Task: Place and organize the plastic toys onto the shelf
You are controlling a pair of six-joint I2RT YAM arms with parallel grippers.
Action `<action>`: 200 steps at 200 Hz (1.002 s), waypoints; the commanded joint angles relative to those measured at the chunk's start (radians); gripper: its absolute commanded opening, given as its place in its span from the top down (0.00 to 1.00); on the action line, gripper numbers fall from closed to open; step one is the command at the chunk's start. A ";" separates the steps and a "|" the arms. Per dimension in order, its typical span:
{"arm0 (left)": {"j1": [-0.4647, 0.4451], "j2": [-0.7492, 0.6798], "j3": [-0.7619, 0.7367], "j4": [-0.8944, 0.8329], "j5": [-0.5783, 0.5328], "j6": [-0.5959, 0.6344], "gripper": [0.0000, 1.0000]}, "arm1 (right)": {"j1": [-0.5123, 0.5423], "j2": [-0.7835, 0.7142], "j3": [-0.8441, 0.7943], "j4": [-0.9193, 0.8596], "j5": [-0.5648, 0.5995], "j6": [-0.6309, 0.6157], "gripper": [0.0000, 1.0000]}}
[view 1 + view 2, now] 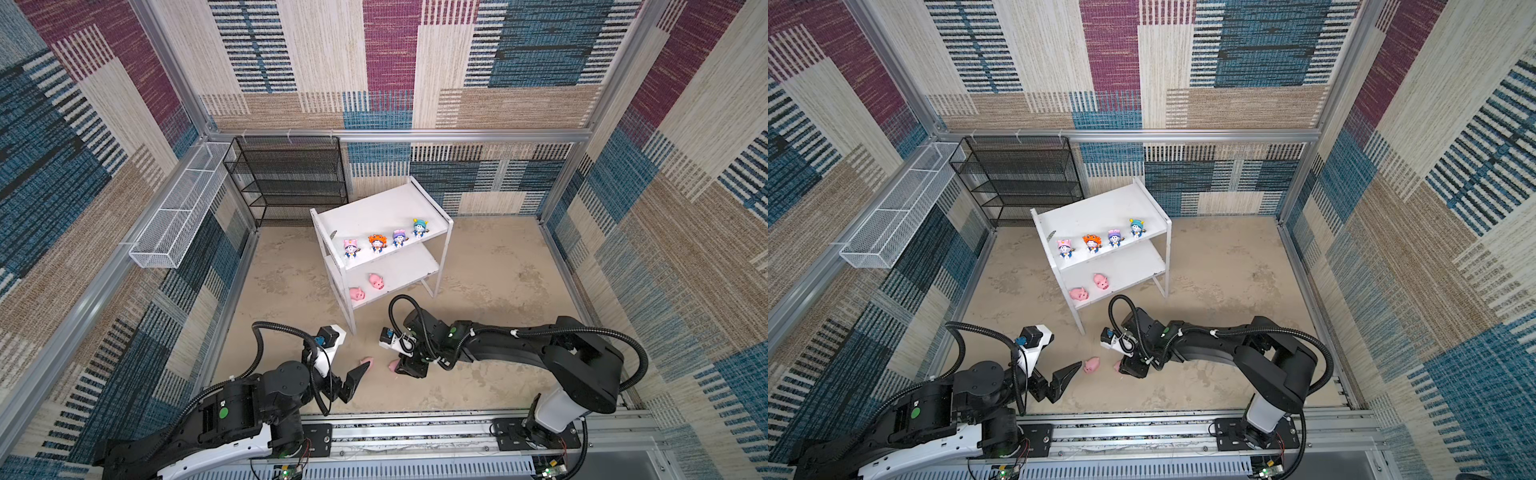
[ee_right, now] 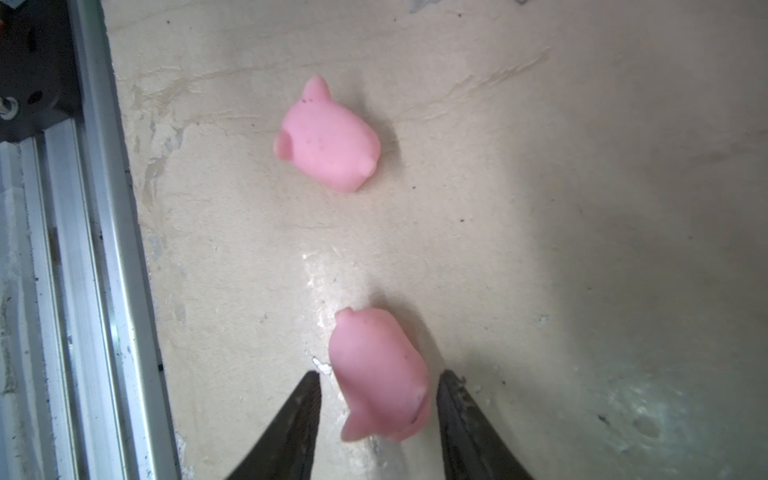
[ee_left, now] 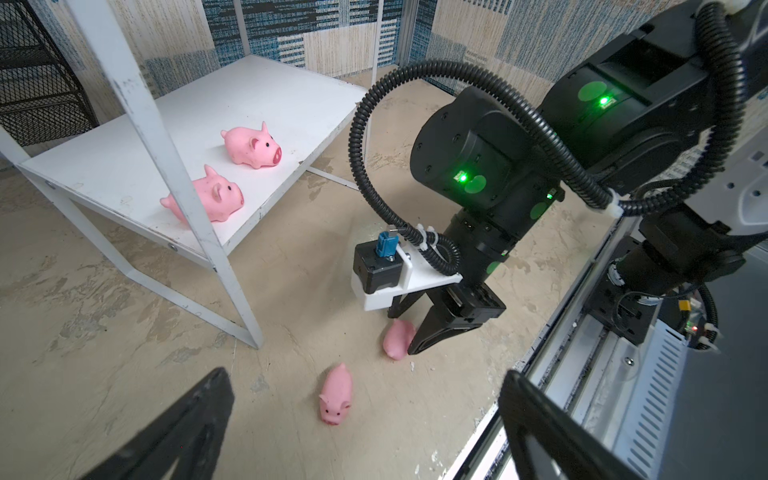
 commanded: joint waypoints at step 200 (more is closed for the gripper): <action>0.001 0.018 0.008 0.025 0.007 0.008 0.00 | -0.108 -0.496 -0.041 0.173 0.375 0.539 0.71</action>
